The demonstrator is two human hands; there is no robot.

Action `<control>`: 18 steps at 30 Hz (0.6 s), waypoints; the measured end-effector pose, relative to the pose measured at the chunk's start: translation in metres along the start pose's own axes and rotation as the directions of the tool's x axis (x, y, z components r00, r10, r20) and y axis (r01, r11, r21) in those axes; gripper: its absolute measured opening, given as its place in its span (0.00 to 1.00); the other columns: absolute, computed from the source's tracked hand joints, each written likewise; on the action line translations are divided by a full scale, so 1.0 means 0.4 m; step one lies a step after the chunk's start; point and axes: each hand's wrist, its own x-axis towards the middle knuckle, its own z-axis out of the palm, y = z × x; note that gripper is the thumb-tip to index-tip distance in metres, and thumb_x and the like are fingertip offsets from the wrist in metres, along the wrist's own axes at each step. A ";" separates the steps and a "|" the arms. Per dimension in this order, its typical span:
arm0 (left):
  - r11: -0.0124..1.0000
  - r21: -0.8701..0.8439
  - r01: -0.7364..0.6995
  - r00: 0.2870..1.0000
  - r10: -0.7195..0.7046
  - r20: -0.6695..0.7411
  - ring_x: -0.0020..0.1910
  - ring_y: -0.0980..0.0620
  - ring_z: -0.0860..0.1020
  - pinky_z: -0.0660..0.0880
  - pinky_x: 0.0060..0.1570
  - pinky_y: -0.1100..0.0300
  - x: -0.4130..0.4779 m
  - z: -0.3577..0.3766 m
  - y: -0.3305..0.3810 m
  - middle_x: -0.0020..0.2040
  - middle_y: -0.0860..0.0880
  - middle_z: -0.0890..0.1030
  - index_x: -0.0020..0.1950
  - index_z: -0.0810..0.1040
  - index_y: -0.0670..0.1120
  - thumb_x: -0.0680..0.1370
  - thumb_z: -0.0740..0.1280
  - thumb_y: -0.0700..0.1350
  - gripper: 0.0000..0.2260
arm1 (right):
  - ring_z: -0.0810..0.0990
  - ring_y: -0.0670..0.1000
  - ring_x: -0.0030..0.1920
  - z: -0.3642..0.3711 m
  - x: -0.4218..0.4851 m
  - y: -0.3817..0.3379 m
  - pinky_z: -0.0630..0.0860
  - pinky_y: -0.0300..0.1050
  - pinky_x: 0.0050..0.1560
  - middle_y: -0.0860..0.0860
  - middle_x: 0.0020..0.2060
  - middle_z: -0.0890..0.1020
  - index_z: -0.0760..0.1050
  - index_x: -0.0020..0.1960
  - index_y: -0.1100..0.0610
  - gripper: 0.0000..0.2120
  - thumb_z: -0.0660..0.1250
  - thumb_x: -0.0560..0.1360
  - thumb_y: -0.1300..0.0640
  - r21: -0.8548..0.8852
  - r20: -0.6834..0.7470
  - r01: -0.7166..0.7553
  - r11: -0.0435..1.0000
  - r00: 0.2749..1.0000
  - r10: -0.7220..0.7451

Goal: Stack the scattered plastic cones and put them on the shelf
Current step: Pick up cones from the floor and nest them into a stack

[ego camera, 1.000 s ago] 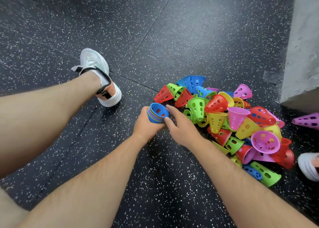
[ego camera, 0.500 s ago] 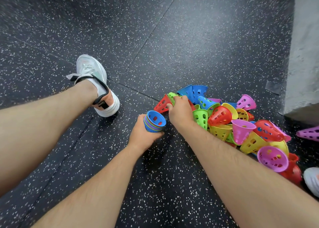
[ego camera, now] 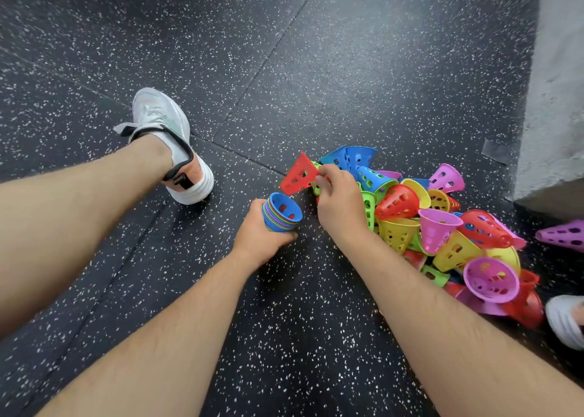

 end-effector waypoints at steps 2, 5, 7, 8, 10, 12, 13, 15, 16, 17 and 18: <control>1.000 0.010 0.007 1.000 -0.007 0.005 0.52 0.50 0.80 0.75 0.52 0.56 0.004 0.001 -0.002 0.50 0.56 0.79 0.59 0.69 0.51 0.65 0.84 0.43 0.31 | 0.75 0.55 0.51 -0.018 -0.025 0.009 0.65 0.40 0.49 0.55 0.48 0.80 0.79 0.57 0.57 0.08 0.63 0.81 0.58 0.019 -0.003 0.047 0.999 0.999 -0.047; 1.000 0.024 0.000 1.000 -0.001 0.009 0.52 0.50 0.80 0.76 0.56 0.54 0.004 0.001 0.003 0.49 0.58 0.78 0.60 0.69 0.51 0.65 0.84 0.44 0.32 | 0.76 0.53 0.51 -0.027 -0.063 0.020 0.69 0.42 0.52 0.54 0.49 0.80 0.79 0.57 0.57 0.07 0.64 0.81 0.59 0.035 0.020 0.096 0.995 0.995 -0.097; 1.000 0.031 0.002 1.000 -0.002 0.011 0.51 0.49 0.80 0.75 0.54 0.54 0.002 0.002 0.008 0.49 0.57 0.78 0.60 0.68 0.51 0.65 0.83 0.44 0.32 | 0.77 0.53 0.51 -0.025 -0.081 0.021 0.72 0.45 0.54 0.53 0.49 0.80 0.80 0.57 0.56 0.07 0.65 0.81 0.60 0.030 0.047 0.120 0.992 0.992 -0.121; 0.999 0.037 0.005 1.000 -0.005 0.012 0.51 0.49 0.80 0.75 0.53 0.54 0.000 0.002 0.010 0.49 0.56 0.79 0.60 0.68 0.51 0.65 0.83 0.44 0.31 | 0.77 0.52 0.52 -0.024 -0.087 0.020 0.72 0.46 0.55 0.52 0.49 0.80 0.80 0.57 0.55 0.08 0.64 0.81 0.59 0.022 0.068 0.123 0.992 0.990 -0.124; 0.999 0.046 0.012 1.000 -0.013 0.006 0.50 0.48 0.81 0.77 0.52 0.53 -0.003 0.004 0.012 0.49 0.54 0.80 0.59 0.68 0.51 0.65 0.83 0.46 0.31 | 0.77 0.50 0.53 -0.018 -0.099 0.015 0.72 0.45 0.56 0.50 0.51 0.81 0.80 0.58 0.54 0.08 0.65 0.80 0.57 0.031 0.137 0.115 0.993 0.983 -0.118; 1.000 0.022 0.020 1.000 -0.020 0.010 0.49 0.48 0.82 0.78 0.52 0.50 -0.009 0.003 0.017 0.49 0.53 0.82 0.58 0.69 0.52 0.62 0.81 0.51 0.31 | 0.77 0.47 0.53 -0.012 -0.115 0.006 0.72 0.43 0.55 0.47 0.51 0.82 0.79 0.59 0.50 0.10 0.65 0.80 0.53 0.044 0.257 0.102 0.994 0.960 -0.110; 1.000 0.007 0.022 1.000 -0.022 0.014 0.48 0.48 0.82 0.78 0.52 0.49 -0.011 0.004 0.019 0.49 0.53 0.82 0.58 0.70 0.53 0.60 0.80 0.54 0.32 | 0.77 0.47 0.54 -0.008 -0.124 0.002 0.73 0.44 0.56 0.46 0.52 0.82 0.77 0.61 0.49 0.11 0.64 0.79 0.51 0.038 0.314 0.097 0.995 0.944 -0.104; 1.000 -0.011 0.022 1.000 -0.022 0.014 0.48 0.48 0.83 0.78 0.52 0.49 -0.013 0.006 0.025 0.49 0.53 0.83 0.59 0.70 0.52 0.58 0.77 0.55 0.32 | 0.77 0.47 0.57 0.001 -0.138 -0.002 0.73 0.45 0.60 0.47 0.55 0.82 0.76 0.64 0.49 0.14 0.63 0.80 0.50 0.033 0.332 0.099 0.995 0.937 -0.104; 1.000 -0.023 0.020 1.000 -0.020 0.006 0.48 0.49 0.83 0.79 0.52 0.50 -0.014 0.007 0.028 0.49 0.53 0.83 0.59 0.71 0.52 0.59 0.79 0.54 0.32 | 0.77 0.47 0.57 0.003 -0.140 -0.004 0.73 0.44 0.61 0.48 0.56 0.81 0.76 0.64 0.51 0.13 0.63 0.80 0.52 0.057 0.280 0.098 0.994 0.954 -0.110; 0.999 -0.041 0.014 1.000 -0.014 -0.002 0.47 0.51 0.82 0.78 0.52 0.50 -0.014 0.009 0.032 0.48 0.54 0.83 0.59 0.71 0.52 0.61 0.81 0.52 0.31 | 0.77 0.47 0.57 0.005 -0.135 -0.005 0.73 0.44 0.60 0.48 0.55 0.81 0.77 0.62 0.53 0.12 0.63 0.80 0.54 0.085 0.200 0.090 0.992 0.974 -0.105; 0.999 -0.051 0.006 1.000 -0.006 -0.009 0.46 0.52 0.82 0.78 0.52 0.51 -0.012 0.010 0.037 0.47 0.54 0.82 0.58 0.71 0.52 0.63 0.82 0.50 0.30 | 0.77 0.48 0.56 0.006 -0.125 -0.008 0.73 0.44 0.60 0.49 0.54 0.80 0.77 0.61 0.54 0.11 0.63 0.80 0.55 0.096 0.124 0.072 0.993 0.989 -0.084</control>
